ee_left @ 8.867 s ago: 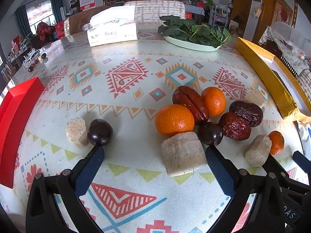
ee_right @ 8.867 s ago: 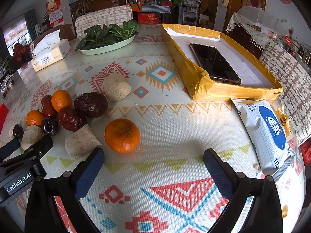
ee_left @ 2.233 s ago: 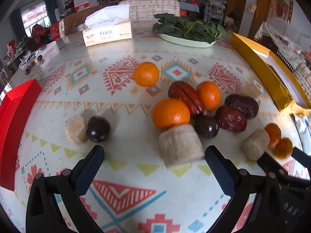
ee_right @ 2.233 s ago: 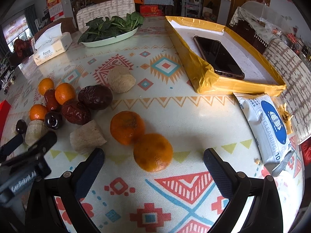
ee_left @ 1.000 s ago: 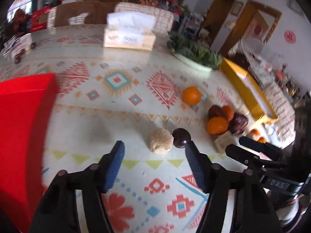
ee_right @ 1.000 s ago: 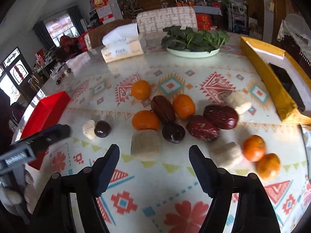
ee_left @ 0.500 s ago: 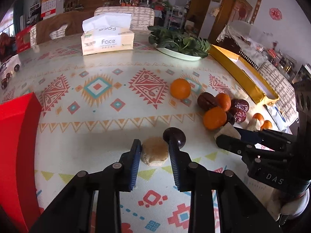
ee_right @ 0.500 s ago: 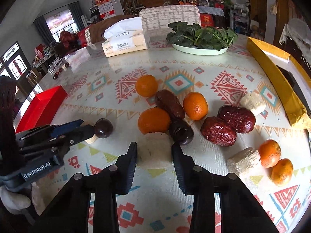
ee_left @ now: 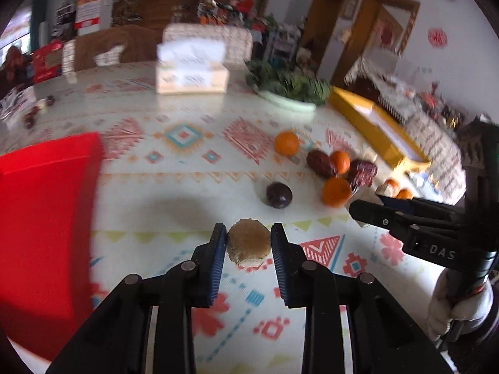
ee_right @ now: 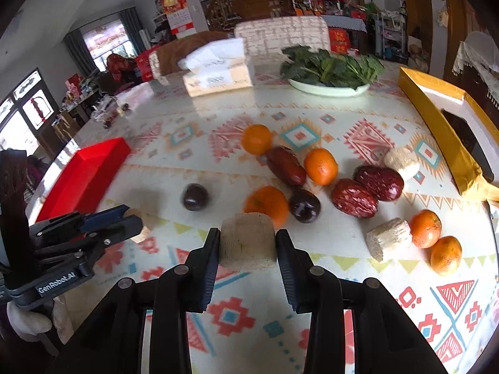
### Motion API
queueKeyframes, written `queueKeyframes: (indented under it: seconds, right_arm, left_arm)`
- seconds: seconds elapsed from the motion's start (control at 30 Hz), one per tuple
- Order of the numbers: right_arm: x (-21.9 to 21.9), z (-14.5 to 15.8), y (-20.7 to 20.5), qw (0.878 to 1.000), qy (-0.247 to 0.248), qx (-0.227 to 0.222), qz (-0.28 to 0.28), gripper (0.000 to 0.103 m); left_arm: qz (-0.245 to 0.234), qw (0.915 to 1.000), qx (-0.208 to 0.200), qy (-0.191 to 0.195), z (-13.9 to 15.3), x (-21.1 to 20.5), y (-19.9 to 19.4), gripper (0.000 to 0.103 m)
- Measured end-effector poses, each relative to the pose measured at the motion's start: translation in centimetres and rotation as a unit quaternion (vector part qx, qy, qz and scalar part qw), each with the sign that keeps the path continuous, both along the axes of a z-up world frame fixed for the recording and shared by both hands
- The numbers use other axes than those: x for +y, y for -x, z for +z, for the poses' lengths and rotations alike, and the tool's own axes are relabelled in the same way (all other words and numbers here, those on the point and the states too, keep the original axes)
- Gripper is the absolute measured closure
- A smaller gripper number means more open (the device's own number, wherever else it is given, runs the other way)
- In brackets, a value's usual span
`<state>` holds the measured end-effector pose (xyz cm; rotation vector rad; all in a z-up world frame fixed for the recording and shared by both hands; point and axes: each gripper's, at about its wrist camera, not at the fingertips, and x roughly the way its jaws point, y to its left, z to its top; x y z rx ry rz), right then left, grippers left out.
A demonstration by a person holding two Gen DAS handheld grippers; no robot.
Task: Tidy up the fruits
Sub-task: 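Carry both chunks over the red tray and open both tools to drop them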
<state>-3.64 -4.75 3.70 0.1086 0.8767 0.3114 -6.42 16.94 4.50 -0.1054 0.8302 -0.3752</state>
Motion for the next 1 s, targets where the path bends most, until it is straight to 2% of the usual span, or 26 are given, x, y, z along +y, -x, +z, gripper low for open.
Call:
queueKeyframes:
  seconds: [0.13, 0.23, 0.37, 0.5, 0.63, 0.77, 0.87, 0.9, 0.97, 1.0]
  right_arm:
    - [3.0, 2.2, 0.4, 0.999, -0.024, -0.014, 0.039, 0.063]
    - [6.7, 3.5, 0.3, 0.995, -0.043, -0.017, 0.083, 0.063]
    - [13.0, 3.7, -0.2, 0.987, -0.065, -0.003, 0.145, 0.063]
    - [18.9, 3.1, -0.4, 0.979, -0.06, 0.001, 0.195, 0.063]
    - [23.8, 1.6, -1.0, 0.972, -0.048, 0.016, 0.23, 0.063]
    - [26.5, -0.3, -1.5, 0.969, -0.037, 0.033, 0.244, 0.063]
    - [27.5, -0.7, -1.6, 0.968, -0.033, 0.034, 0.248, 0.062]
    - [27.4, -0.6, -1.6, 0.968, -0.03, 0.031, 0.247, 0.06]
    - [27.2, -0.2, -1.4, 0.969, -0.031, 0.024, 0.246, 0.046]
    - [26.8, 0.2, -1.2, 0.969, -0.032, 0.019, 0.243, 0.044]
  left_arm:
    - [0.057, 0.9978, -0.031, 0.017, 2.5, 4.9, 2.4, 0.074]
    - [0.109, 0.9929, -0.043, 0.022, 3.5, 9.1, 3.6, 0.074]
    - [0.179, 0.9831, -0.031, 0.027, 2.7, 14.9, 4.4, 0.074]
    - [0.224, 0.9743, -0.009, 0.023, 1.3, 18.4, 4.5, 0.074]
    - [0.248, 0.9684, 0.007, 0.027, 0.0, 20.7, 4.1, 0.074]
    - [0.259, 0.965, 0.01, 0.036, -0.4, 21.8, 4.0, 0.074]
    - [0.264, 0.9634, 0.008, 0.045, -0.3, 22.2, 4.4, 0.073]
    - [0.265, 0.963, 0.007, 0.049, -0.3, 22.3, 4.5, 0.071]
    - [0.266, 0.9625, 0.004, 0.052, -0.1, 22.2, 4.7, 0.067]
    - [0.266, 0.9625, 0.002, 0.054, 0.0, 22.2, 4.8, 0.065]
